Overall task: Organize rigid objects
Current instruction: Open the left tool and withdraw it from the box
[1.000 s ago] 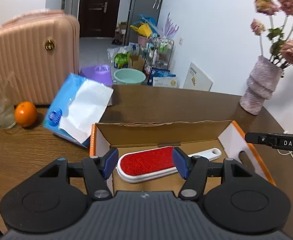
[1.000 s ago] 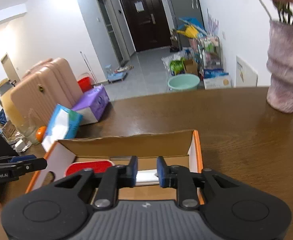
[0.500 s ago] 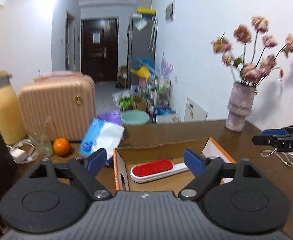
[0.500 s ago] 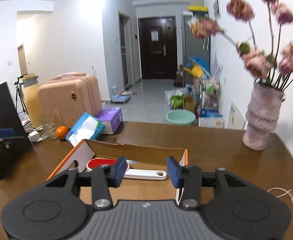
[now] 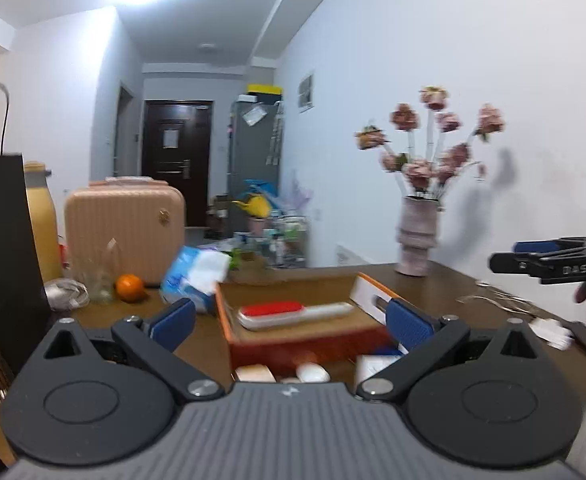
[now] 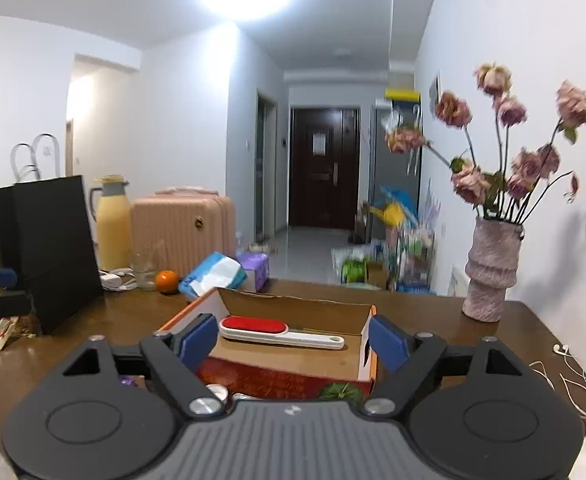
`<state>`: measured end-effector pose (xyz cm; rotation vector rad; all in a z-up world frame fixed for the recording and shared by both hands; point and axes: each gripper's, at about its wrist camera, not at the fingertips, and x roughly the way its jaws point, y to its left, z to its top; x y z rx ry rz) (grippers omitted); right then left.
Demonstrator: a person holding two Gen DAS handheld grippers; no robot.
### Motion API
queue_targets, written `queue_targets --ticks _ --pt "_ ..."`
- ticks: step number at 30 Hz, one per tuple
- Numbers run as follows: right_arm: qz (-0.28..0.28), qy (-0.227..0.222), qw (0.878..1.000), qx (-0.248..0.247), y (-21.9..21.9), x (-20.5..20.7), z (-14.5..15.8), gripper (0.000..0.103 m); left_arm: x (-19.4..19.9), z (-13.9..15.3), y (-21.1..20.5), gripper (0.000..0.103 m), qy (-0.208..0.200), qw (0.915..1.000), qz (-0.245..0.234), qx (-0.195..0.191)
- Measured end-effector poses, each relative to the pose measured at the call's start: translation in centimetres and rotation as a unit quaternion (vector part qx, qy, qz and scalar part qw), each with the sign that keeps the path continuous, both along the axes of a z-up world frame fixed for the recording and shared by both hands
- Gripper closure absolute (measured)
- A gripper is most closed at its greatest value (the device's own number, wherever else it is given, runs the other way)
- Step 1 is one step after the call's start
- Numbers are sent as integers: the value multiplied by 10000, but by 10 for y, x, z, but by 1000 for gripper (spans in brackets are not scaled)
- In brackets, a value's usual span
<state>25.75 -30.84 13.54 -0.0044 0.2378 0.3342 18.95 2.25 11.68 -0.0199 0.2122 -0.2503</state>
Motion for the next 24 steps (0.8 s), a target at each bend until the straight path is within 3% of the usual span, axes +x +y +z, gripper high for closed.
queue_targets --ticks 2,7,12,18,24 --pt "-38 -130 9999 76 1 -28 -18 20 -23 -16 4 0 31 9999 45 -118" --pt "-337 108 9984 441 5 -78 -69 20 -57 -54 12 0 363 9991 200 -125" --pt "-556 276 9978 211 18 -116 -106 19 -64 -74 23 0 649 9973 353 36" --pt "-621 300 9976 -80 24 -120 -114 19 -50 -82 23 0 748 9960 478 -139" --pt "-515 289 9982 43 28 -108 -119 19 -33 -103 18 0 992 9941 432 -100"
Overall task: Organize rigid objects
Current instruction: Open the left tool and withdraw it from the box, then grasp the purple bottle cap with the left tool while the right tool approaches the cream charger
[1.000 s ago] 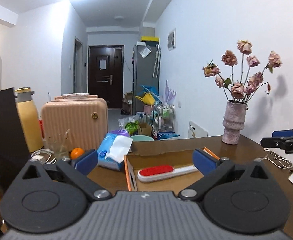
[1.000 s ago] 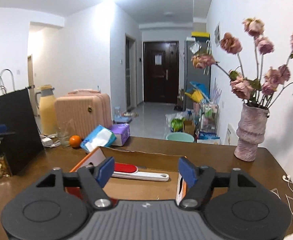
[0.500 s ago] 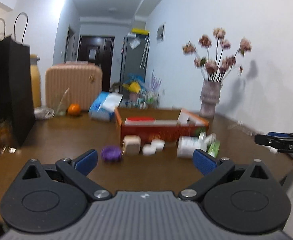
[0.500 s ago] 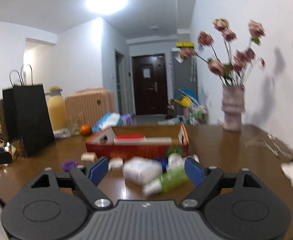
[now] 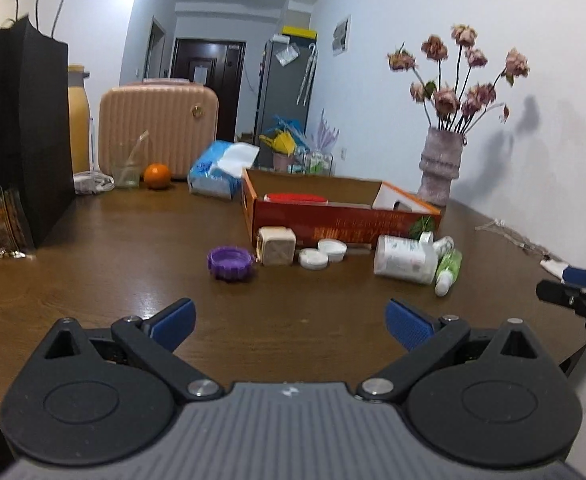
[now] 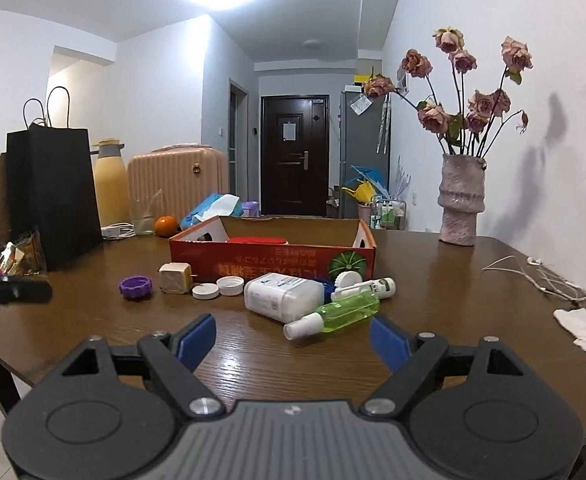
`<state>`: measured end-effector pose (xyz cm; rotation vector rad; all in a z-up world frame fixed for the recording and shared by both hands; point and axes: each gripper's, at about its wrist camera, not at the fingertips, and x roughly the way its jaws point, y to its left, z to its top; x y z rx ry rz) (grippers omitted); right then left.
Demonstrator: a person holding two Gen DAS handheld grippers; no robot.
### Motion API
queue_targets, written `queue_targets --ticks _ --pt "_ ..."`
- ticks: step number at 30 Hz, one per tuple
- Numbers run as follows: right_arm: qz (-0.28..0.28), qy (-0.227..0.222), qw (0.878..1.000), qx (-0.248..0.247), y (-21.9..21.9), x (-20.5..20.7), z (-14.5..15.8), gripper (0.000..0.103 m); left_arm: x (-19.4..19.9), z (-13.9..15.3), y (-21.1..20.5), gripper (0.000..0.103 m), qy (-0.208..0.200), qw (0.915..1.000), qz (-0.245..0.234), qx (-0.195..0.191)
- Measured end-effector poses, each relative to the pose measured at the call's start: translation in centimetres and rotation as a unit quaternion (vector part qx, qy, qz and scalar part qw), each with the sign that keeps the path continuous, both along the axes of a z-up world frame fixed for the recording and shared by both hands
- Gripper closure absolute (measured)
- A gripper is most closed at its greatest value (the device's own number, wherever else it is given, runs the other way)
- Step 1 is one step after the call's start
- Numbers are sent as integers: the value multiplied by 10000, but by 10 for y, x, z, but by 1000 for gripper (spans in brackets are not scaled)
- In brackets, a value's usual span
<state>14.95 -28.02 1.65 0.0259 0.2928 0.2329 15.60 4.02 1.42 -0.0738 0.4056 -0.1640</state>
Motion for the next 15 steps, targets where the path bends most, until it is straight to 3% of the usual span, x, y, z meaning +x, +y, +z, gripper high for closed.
queue_targets --ticks 7,15 --pt "33 159 9998 66 7 27 -9 19 40 -7 5 0 170 9998 91 45" --pt "222 588 9977 258 14 92 -17 21 99 -11 13 0 397 9984 333 240"
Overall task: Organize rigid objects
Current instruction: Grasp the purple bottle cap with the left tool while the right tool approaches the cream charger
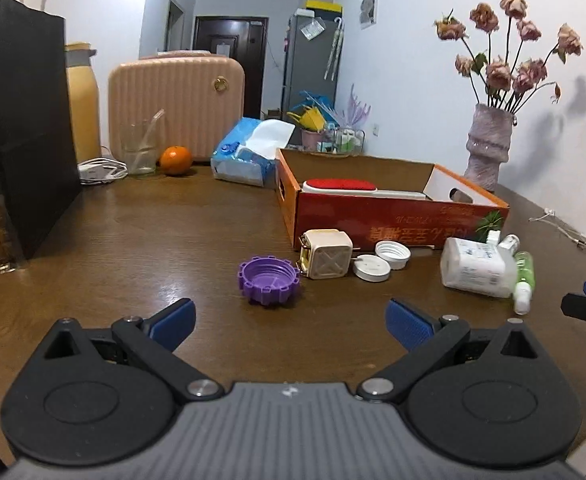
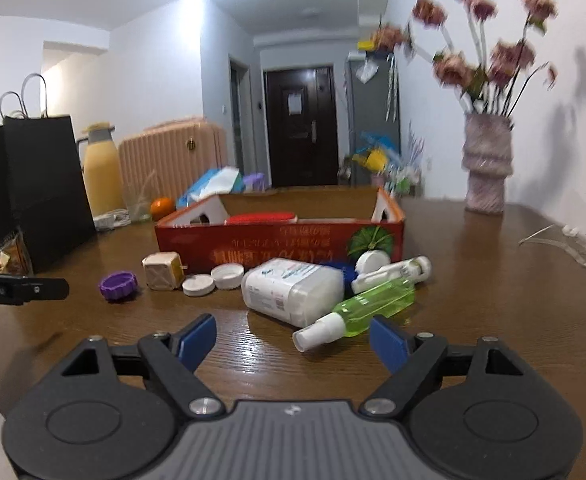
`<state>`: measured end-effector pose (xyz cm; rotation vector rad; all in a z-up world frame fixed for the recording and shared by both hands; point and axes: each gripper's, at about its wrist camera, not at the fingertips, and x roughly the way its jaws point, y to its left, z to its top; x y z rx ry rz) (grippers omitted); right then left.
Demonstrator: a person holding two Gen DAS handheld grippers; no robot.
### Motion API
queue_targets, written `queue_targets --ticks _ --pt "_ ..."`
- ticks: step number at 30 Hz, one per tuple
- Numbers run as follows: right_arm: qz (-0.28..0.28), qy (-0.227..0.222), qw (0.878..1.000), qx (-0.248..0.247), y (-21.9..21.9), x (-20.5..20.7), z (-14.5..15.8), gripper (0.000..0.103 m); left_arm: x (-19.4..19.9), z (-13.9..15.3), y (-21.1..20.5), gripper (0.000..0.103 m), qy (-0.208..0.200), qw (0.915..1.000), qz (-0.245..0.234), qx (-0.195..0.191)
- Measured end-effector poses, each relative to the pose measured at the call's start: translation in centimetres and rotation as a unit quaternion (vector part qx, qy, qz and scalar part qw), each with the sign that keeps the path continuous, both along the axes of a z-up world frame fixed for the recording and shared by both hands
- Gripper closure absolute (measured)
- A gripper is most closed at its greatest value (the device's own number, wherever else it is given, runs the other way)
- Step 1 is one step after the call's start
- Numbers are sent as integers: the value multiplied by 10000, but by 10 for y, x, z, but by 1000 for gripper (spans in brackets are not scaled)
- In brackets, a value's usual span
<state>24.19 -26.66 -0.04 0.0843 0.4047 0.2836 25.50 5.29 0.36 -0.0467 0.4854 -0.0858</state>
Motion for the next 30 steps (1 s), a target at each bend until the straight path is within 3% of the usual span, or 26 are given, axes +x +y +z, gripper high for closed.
queue_targets --ticks 5,13,24,27,29,30 --pt "204 84 9997 66 11 35 0 26 46 -10 5 0 392 9990 -214 16" --pt "130 205 9997 -85 27 80 -1 32 98 -17 9 0 511 9979 -406 -18" --pt "-230 424 9985 -254 13 102 -2 32 122 -33 20 0 900 9938 -402 -514" --pt "-176 427 9989 -107 11 102 1 32 122 -33 20 16 859 9951 -310 -389" --pt "-8 375 9993 -38 17 100 4 32 120 -33 20 37 799 9959 -269 -327" --pt "111 347 9993 -32 23 99 5 32 119 -32 21 43 784 9961 -238 -316"
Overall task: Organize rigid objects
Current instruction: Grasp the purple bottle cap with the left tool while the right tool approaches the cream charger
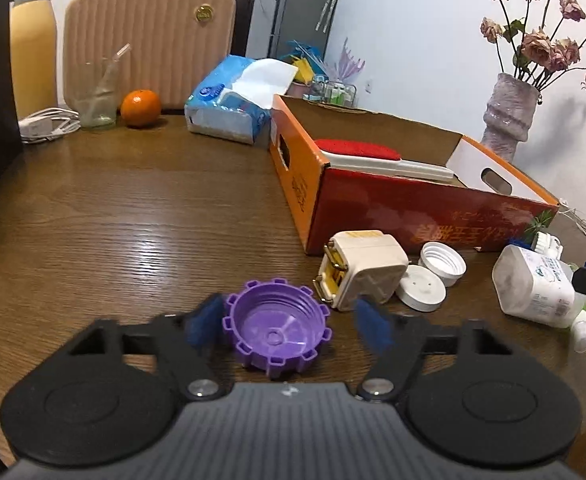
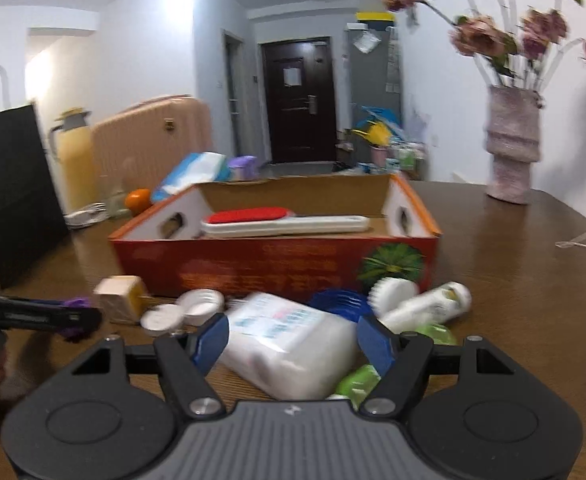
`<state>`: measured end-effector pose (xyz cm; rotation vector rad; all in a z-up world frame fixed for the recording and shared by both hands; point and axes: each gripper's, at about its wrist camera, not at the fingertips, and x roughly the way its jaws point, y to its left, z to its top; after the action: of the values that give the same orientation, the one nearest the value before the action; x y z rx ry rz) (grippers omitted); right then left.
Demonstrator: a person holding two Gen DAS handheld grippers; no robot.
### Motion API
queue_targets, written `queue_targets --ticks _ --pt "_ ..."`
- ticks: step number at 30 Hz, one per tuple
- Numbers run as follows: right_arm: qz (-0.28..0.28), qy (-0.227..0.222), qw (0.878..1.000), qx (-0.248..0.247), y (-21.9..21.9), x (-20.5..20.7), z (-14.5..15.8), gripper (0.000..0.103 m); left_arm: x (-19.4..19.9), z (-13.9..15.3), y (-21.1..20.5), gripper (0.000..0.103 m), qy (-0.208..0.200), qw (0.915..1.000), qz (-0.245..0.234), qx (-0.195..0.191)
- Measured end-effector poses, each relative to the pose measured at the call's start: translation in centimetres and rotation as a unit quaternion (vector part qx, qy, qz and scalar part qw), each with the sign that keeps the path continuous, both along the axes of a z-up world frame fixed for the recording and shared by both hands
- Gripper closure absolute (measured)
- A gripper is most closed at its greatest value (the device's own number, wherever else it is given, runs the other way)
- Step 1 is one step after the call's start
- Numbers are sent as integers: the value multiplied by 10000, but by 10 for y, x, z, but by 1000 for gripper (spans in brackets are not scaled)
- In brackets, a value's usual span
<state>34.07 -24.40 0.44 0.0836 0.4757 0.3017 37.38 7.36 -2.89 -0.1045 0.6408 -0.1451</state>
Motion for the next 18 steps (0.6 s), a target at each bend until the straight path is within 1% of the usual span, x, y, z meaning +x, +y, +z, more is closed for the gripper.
queue_targets --ticks 1,3,6,10,13,17,18 --pt "119 -21 9999 3 6 -1 1 32 -1 0 1 48 -12 10000 40 5" --pt "381 -19 9993 1 22 1 0 32 -4 1 5 48 -14 9999 61 -90" --pt "697 61 9975 -38 49 11 -4 37 -12 2 10 48 -42 9999 91 -93" --pt "911 73 9952 -336 88 24 -1 40 -26 6 22 48 -167 9997 125 -115" --pt "1260 26 9902 -602 121 31 -2 40 -33 7 35 48 -217 9993 260 -185" --pt "1509 284 9866 -548 154 51 -8 42 -42 10 53 48 -297 9984 424 -235" --pt "1508 321 9864 -568 161 56 -9 40 -44 11 57 48 -310 9982 461 -243"
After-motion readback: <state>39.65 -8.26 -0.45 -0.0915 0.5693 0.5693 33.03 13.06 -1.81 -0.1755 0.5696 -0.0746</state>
